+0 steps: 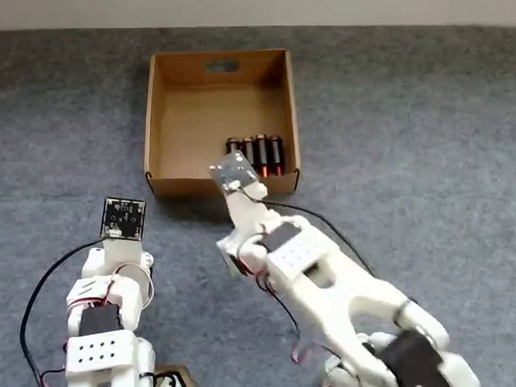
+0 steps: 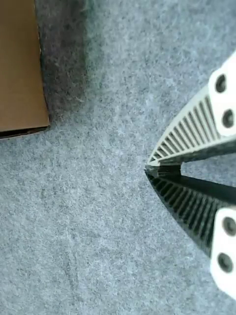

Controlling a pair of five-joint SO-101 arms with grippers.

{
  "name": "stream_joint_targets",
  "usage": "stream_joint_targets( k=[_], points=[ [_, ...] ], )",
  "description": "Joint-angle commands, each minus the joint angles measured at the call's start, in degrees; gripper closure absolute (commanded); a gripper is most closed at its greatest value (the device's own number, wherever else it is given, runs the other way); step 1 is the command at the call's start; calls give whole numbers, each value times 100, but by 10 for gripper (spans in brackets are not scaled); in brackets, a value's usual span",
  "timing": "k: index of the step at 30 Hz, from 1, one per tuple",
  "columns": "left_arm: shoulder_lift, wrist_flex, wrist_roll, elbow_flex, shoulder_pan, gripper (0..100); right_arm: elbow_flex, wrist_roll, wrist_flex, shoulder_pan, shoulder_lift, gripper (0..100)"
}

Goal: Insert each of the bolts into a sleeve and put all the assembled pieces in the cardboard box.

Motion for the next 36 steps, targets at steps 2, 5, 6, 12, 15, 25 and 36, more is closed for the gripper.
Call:
stream_joint_targets(
  k=[2,5,6,12,15,25,36],
  points=[
    [-66,-97,-44,-31,75,986,-927,79,-57,75,831,739],
    [-66,-97,-44,-31,75,986,-1226,79,-57,207,1209,739],
    [-66,-97,-44,-31,75,986,-1288,79,-57,251,1305,739],
    [-66,-97,-44,-31,75,986,-1393,527,-57,303,1780,739],
    [-66,-97,-44,-31,75,986,-1402,721,-75,312,1886,739],
    [-66,-97,-44,-31,75,986,-1543,844,-48,321,1868,739],
    [-66,-97,-44,-31,75,986,-1534,809,-48,312,1877,996]
  ],
)
